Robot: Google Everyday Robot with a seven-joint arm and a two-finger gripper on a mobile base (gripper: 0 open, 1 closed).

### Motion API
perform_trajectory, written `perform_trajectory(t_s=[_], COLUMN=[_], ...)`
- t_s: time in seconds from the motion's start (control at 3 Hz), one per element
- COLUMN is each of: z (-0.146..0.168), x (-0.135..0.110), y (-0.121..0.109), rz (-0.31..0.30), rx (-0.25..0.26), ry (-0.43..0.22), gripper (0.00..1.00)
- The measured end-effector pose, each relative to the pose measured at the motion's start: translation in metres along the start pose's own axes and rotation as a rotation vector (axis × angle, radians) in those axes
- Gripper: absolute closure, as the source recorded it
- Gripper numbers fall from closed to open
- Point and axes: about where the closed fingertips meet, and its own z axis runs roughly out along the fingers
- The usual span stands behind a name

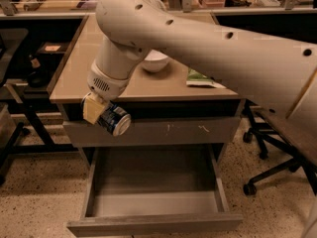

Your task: Place pepsi can into middle drawer

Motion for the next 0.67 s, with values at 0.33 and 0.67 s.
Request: perform_trajectory(t_s=[0.33, 0.67], z=[-0.0003, 0.0074], x=[-0.0003, 0.0062], y=[0.0, 0.0045], rz=[0.0, 0.023], rx=[0.0, -0.019], ry=[0.0, -0.011], gripper=[1.0, 1.0])
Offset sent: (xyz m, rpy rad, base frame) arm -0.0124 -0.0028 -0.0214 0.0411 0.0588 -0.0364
